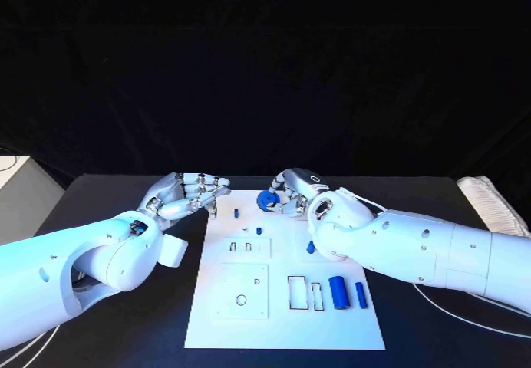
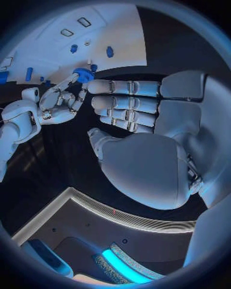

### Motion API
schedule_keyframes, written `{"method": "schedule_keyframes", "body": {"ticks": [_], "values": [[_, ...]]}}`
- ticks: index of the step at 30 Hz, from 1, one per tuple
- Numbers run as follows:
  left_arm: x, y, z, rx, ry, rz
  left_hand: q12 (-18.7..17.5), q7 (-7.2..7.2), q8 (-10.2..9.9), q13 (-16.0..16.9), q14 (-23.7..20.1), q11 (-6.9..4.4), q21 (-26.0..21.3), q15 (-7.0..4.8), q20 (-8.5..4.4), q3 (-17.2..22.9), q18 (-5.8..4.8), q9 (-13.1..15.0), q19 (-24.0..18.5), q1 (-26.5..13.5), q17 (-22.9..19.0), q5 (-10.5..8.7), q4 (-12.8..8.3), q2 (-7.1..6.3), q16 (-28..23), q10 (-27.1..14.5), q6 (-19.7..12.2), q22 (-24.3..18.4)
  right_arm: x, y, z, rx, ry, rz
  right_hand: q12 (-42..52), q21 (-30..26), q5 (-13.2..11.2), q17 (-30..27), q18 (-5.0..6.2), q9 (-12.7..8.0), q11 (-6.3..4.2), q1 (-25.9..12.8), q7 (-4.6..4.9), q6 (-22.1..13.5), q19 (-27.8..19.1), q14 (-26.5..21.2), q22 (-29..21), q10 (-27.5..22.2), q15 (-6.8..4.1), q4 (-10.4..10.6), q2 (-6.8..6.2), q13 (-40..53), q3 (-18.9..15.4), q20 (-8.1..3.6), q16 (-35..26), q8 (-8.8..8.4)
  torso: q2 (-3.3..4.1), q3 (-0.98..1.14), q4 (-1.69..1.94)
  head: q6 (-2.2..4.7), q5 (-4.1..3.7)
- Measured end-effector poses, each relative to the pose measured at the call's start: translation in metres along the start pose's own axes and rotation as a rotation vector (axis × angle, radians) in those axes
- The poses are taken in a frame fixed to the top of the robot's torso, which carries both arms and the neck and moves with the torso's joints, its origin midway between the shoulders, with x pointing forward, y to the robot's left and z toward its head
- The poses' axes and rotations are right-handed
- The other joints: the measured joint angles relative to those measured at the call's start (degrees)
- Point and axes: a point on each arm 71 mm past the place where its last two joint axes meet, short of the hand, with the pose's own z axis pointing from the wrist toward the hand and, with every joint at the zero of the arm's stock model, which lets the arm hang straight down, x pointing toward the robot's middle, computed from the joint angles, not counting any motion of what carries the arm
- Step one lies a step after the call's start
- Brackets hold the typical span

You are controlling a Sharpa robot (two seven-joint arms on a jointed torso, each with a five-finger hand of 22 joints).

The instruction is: Assemble the parts on the task board

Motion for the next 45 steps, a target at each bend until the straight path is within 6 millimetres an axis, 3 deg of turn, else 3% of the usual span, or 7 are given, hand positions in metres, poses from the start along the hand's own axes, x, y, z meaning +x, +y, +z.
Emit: {"method": "schedule_keyframes", "body": {"ticks": [13, 23, 45], "values": [[0.001, 0.0, 0.0, -0.001, 0.003, -0.001, 0.0, 0.0, 0.0, 0.0, 0.0, 0.0, 0.1, 0.0, 0.0, 0.1, 0.0, 0.0, 0.0, 0.0, 0.0, 0.0, -0.1, 0.0, 0.0, 0.0, 0.0, 0.0, 0.009, 0.003, 0.004, 0.005, 0.02, -0.019, 0.0, 0.0, -0.1, 0.0, 0.0, -0.1, 0.0, 0.0, -0.08, 0.1, 0.0, 0.0, 0.0, 0.0, 0.0, -0.1, -0.01, 0.0, 0.1, 0.0, 0.0, -0.27, -0.04, 0.07, 0.11, -0.41, 0.48], [0.002, 0.0, 0.001, -0.001, 0.004, -0.002, 0.0, 0.0, 0.0, 0.0, 0.0, 0.0, 0.1, 0.0, 0.0, 0.1, 0.0, 0.1, 0.0, 0.0, -0.1, 0.0, -0.1, 0.0, 0.0, 0.0, 0.0, 0.1, 0.015, 0.004, 0.007, 0.007, 0.032, -0.028, 0.0, 0.0, -0.1, 0.0, 0.0, -0.2, 0.0, -0.3, -0.29, 0.3, -0.2, 0.0, 0.0, 0.0, 0.0, -0.1, -0.32, 0.0, 0.1, -0.21, 0.0, -0.13, -0.02, 0.08, -0.04, -0.55, 0.94], [0.002, 0.0, 0.001, -0.003, 0.004, -0.002, 0.0, 0.0, 0.0, 0.0, 0.0, 0.0, 0.1, 0.0, 0.0, 0.1, 0.0, 0.0, 0.0, 0.0, -0.1, 0.01, -0.1, 0.0, -0.3, 0.0, 0.0, 0.1, 0.023, 0.01, 0.01, -0.001, 0.047, -0.038, 0.0, 0.0, 0.0, 0.0, 0.0, -0.2, 0.0, -0.7, -0.3, 0.3, -0.2, 0.0, 0.0, 0.0, 0.01, -0.1, -0.76, 0.0, 0.0, -0.2, 0.0, -0.2, -0.05, 0.11, -0.11, -0.53, 1.12]]}}
